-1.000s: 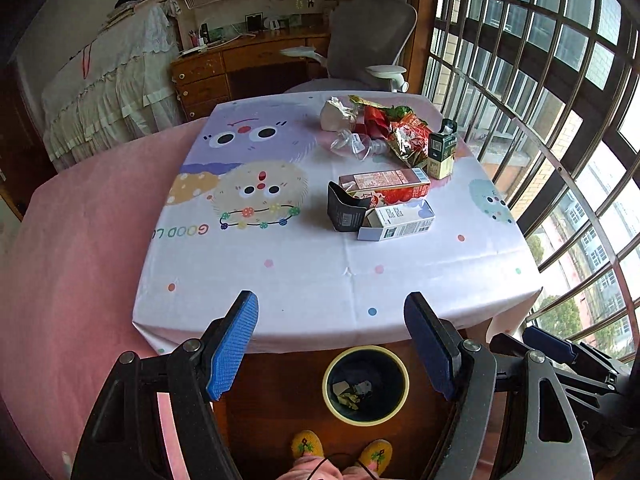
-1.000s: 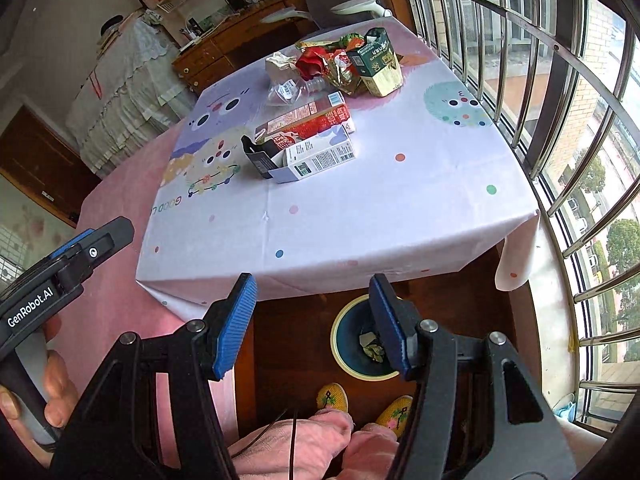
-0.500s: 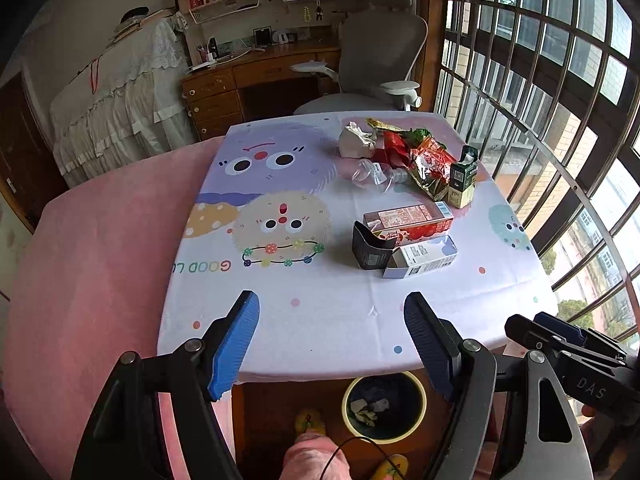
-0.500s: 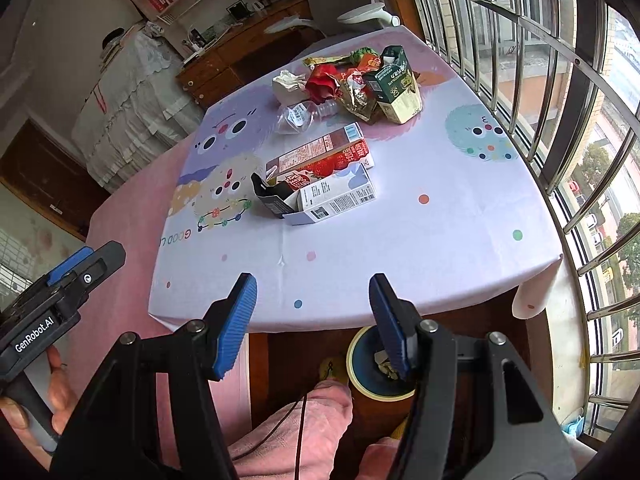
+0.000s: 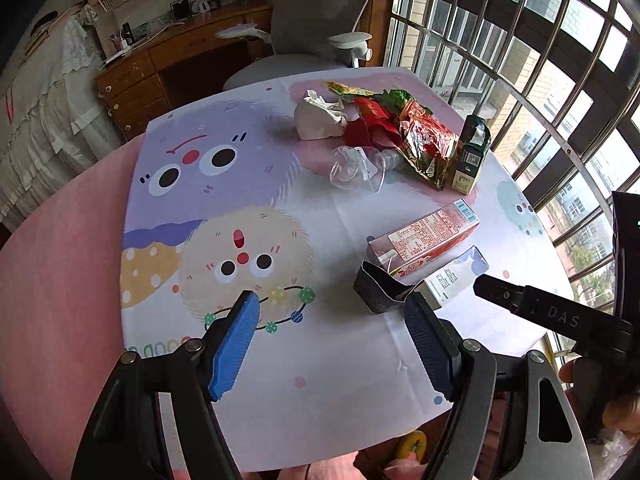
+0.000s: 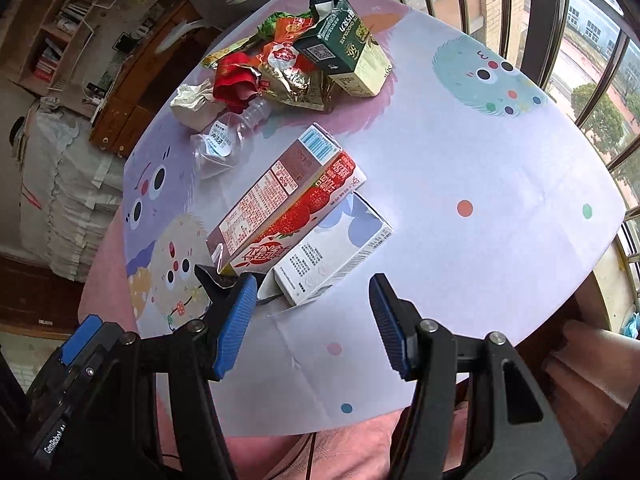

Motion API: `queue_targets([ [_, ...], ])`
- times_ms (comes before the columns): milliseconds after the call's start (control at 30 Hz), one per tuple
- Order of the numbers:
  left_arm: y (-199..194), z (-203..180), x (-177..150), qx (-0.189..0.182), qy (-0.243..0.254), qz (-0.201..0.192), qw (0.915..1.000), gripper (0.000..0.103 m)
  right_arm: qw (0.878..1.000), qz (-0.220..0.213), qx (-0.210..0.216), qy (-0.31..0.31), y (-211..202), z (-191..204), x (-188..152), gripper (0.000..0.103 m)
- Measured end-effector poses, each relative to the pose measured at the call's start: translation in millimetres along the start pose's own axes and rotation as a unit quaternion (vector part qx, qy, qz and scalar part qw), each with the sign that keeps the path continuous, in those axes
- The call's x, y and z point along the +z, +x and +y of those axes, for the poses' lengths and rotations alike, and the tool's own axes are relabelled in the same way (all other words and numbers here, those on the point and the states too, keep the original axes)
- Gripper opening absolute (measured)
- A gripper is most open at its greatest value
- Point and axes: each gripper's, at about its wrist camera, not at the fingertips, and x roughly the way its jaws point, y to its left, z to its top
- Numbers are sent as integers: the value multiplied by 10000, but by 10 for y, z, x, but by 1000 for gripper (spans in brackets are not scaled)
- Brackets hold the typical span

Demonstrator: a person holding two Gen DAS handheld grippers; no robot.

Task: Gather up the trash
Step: 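Grasp the white-blue milk carton with the right tool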

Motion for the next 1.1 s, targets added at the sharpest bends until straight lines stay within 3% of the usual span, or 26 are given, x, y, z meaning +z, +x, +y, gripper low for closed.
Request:
queue_targets([
  [200,588,160,277,-413,203,503,9977,77,9948,116,-760,675,486,12,241,55],
  [433,950,65,299,-811,342,1022,9909,77,9914,216,-1066,730,811,70,274,53],
  [667,1060,-44,357,-1192,179,1300,9842,77,9927,268,-846,812,711,-37,175,36],
  [833,1136,-143,395,-1340,60,1536,9790,77,9916,221,-695,1073,656,-133,98,36],
  [1100,1217,-288,251,-1250,142,1992,9719,77,9911,170,-607,1169,600,-199,80,36],
])
